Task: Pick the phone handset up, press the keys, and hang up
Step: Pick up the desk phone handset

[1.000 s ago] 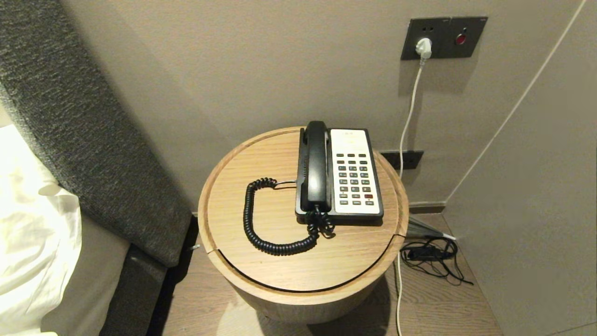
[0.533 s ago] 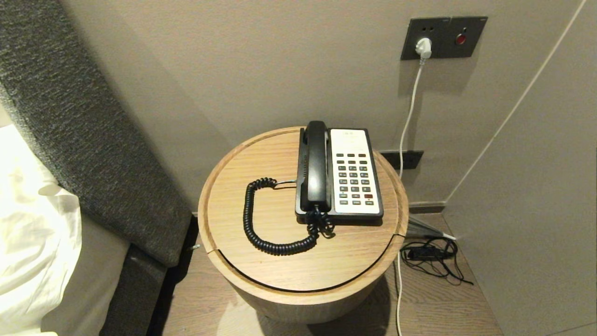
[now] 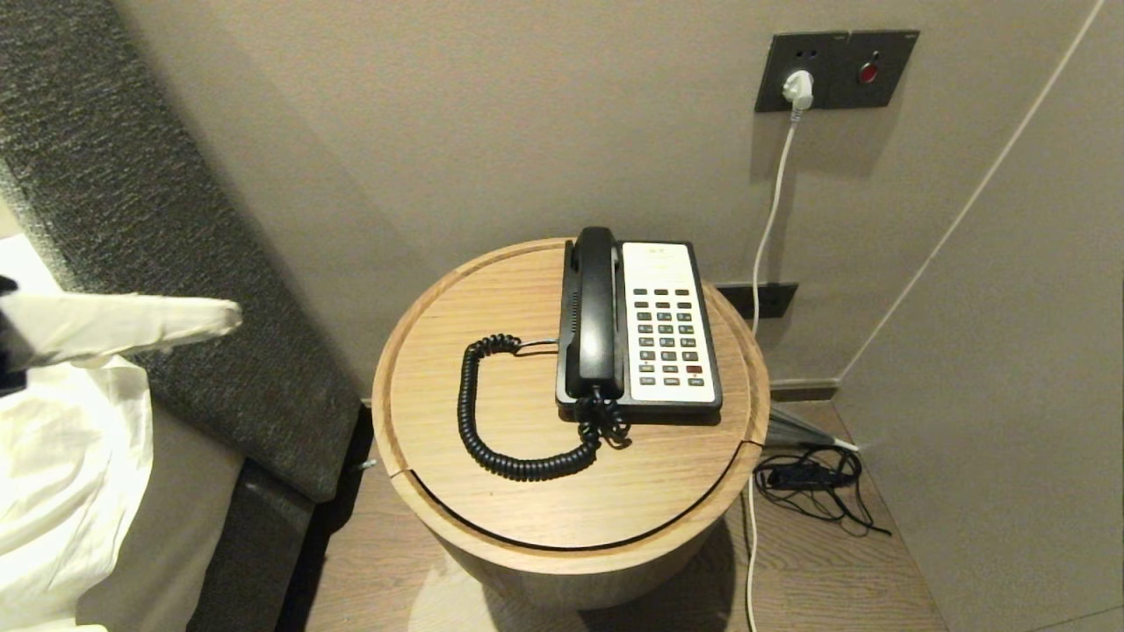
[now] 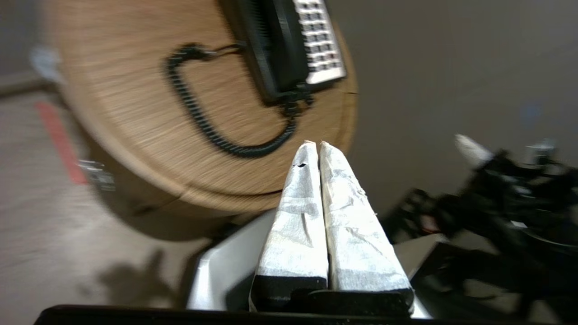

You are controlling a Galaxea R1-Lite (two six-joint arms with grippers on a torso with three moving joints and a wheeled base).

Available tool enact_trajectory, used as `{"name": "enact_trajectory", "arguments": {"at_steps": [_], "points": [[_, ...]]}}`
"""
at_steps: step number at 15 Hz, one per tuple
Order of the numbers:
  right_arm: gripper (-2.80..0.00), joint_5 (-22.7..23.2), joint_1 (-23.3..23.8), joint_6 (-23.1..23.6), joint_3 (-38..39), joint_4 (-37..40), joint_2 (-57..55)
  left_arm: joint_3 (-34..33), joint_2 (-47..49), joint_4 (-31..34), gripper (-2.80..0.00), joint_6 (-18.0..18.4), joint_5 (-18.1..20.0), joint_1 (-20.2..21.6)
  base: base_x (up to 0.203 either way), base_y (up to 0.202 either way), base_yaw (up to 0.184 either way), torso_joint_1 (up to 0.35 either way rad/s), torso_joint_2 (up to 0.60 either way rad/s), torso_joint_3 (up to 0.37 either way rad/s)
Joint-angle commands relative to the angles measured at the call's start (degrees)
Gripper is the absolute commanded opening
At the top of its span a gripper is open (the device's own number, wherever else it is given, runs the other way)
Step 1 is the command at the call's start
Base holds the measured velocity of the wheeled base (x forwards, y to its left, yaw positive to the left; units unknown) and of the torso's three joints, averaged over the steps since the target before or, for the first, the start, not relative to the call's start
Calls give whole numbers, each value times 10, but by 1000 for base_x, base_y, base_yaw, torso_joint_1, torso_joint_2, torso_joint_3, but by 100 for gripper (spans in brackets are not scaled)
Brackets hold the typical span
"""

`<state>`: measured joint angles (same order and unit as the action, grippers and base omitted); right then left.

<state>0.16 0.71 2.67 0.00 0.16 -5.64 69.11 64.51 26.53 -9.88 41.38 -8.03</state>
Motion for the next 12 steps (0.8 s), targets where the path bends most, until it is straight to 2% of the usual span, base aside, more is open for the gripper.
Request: {"name": "enact_trajectory", "arguments": {"at_steps": [1,3,4,5,7,9,10,12], "points": [[-280,0,0,1,0,0,-1,41,109,1,-280,-12,7,-45,0,0,0,0,0,0],[-280,0,0,1,0,0,-1,63,167,-20,-280,-20,-11,-95,0,0,0,0,0,0],[-280,0,0,1,0,0,-1,66,192,-46,-280,-20,-39,-128,0,0,0,0,0,0],[-280,0,0,1,0,0,-1,68,212,-70,-280,-21,-59,-144,0,0,0,0,0,0],[-280,0,0,1,0,0,-1,71,244,-104,-280,-23,-73,-168,0,0,0,0,0,0],[-280,0,0,1,0,0,-1,84,280,-108,-280,-25,-86,-197,0,0,0,0,0,0],[-280,0,0,1,0,0,-1,92,297,-109,-280,-25,-105,-212,0,0,0,0,0,0],[-280,0,0,1,0,0,-1,111,318,-110,-280,-24,-116,-220,0,0,0,0,0,0]]}}
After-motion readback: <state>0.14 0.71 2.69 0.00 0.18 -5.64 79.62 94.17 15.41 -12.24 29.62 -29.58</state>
